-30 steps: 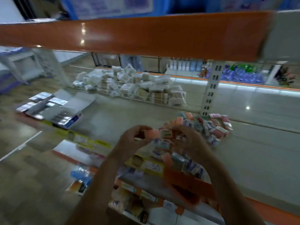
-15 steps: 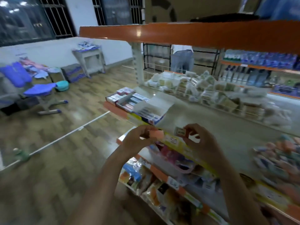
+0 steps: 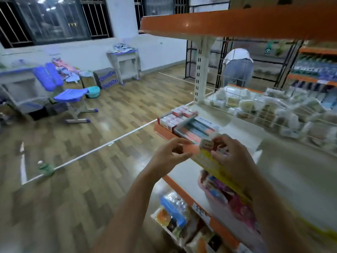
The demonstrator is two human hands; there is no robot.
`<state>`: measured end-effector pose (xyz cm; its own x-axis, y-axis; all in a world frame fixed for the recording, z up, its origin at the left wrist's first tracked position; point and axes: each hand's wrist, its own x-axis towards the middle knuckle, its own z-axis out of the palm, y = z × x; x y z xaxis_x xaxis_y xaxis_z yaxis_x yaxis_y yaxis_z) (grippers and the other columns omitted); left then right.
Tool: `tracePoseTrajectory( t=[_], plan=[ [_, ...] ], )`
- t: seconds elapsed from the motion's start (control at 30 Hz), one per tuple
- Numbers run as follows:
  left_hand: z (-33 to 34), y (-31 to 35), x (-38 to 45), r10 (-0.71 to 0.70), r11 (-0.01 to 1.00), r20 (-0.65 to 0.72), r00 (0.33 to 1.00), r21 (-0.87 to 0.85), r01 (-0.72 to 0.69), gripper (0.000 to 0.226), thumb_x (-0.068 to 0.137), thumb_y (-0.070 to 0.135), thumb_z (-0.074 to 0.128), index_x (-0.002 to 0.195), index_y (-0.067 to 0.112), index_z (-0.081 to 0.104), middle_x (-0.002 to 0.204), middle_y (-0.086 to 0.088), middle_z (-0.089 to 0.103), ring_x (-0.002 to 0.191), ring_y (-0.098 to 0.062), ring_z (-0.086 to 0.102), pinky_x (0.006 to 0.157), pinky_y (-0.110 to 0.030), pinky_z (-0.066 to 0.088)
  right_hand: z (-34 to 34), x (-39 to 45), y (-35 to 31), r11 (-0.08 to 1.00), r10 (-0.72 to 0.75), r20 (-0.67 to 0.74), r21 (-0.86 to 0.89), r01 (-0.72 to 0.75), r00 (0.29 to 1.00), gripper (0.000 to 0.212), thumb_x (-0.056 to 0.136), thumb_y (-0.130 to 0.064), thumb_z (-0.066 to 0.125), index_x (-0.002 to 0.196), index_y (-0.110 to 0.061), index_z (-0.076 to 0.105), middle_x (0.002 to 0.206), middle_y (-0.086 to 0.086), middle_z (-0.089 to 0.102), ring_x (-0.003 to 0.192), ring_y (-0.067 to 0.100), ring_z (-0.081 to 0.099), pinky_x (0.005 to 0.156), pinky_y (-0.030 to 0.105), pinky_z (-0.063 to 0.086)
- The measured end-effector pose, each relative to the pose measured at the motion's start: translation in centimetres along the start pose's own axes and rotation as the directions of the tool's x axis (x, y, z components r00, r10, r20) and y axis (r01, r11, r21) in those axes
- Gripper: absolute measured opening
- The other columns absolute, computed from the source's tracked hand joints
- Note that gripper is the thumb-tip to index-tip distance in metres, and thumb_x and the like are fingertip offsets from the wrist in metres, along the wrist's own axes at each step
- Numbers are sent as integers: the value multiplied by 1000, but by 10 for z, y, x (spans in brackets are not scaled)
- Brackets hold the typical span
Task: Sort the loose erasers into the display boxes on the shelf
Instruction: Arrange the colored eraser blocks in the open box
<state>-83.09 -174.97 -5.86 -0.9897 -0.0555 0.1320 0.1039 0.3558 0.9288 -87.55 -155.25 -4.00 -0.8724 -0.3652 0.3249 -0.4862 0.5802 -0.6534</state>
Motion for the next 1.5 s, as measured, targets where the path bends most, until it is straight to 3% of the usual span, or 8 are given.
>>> tracePoseTrajectory(
  t=[0.2, 0.33, 0.53, 0.7, 1.1, 1.23, 1.37, 1.5],
  plan=[
    [-62, -24, 97, -14, 1000, 34, 999, -15, 15, 30, 81, 8, 70, 98, 32, 62, 91, 2, 68, 76, -2, 61, 69, -14, 46, 42, 112, 10, 997, 37, -25, -63, -39, 999, 31, 78, -15, 70, 107, -19, 61, 100, -3, 64, 97, 17, 58, 81, 28, 45],
    [-92, -39, 148, 11, 1000, 69, 998, 18, -12, 32, 81, 12, 71, 95, 40, 63, 86, 7, 68, 70, 1, 58, 67, -18, 45, 63, 163, 17, 983, 86, -5, -165, -85, 996, 32, 81, -20, 67, 112, -23, 58, 109, -2, 62, 101, 14, 53, 79, 24, 39],
    [-117, -65, 205, -22, 1000, 178, 984, 7, 21, 29, 80, 18, 72, 94, 42, 63, 94, 7, 68, 85, -12, 63, 74, -31, 52, 95, 207, 27, 919, 222, 11, -336, -205, 975, 32, 84, -24, 63, 115, -18, 59, 115, 2, 54, 109, 16, 43, 81, 21, 30],
    [-133, -83, 243, 16, 1000, 292, 956, 4, -18, 24, 80, 24, 71, 95, 41, 64, 98, 10, 66, 87, -1, 60, 71, -18, 48, 114, 219, 25, 856, 321, -16, -424, -297, 947, 31, 87, -27, 60, 117, -19, 57, 115, 0, 52, 109, 16, 43, 91, 27, 39],
    [-136, -102, 307, 146, 986, 564, 813, -20, -163, 26, 80, 24, 69, 96, 43, 61, 101, 16, 61, 90, -1, 57, 71, -17, 43, 155, 215, 3, 694, 493, -300, -431, -577, 817, 30, 89, -32, 59, 117, -27, 53, 119, -8, 48, 114, 10, 39, 95, 23, 33],
    [-121, -97, 307, 214, 969, 618, 756, -34, -246, 26, 79, 28, 71, 93, 47, 60, 100, 21, 60, 88, 2, 56, 71, -18, 45, 151, 211, -2, 695, 531, -289, -390, -604, 797, 35, 89, -34, 58, 122, -29, 52, 121, -9, 48, 117, 9, 38, 93, 21, 29],
    [-96, -81, 294, 293, 916, 679, 673, 2, -400, 22, 81, 29, 69, 98, 41, 60, 93, 24, 54, 85, 2, 52, 66, -14, 41, 122, 183, -9, 645, 565, -407, -324, -692, 717, 31, 89, -32, 59, 120, -28, 56, 118, -9, 52, 116, 10, 42, 93, 23, 31],
    [-63, -63, 274, 375, 784, 723, 580, 86, -614, 30, 83, 32, 68, 112, 29, 62, 107, 13, 60, 94, -3, 50, 77, -16, 40, 92, 141, -11, 515, 612, -568, -242, -822, 551, 31, 88, -31, 62, 116, -18, 58, 112, 1, 55, 106, 18, 51, 81, 27, 39]
  ],
)
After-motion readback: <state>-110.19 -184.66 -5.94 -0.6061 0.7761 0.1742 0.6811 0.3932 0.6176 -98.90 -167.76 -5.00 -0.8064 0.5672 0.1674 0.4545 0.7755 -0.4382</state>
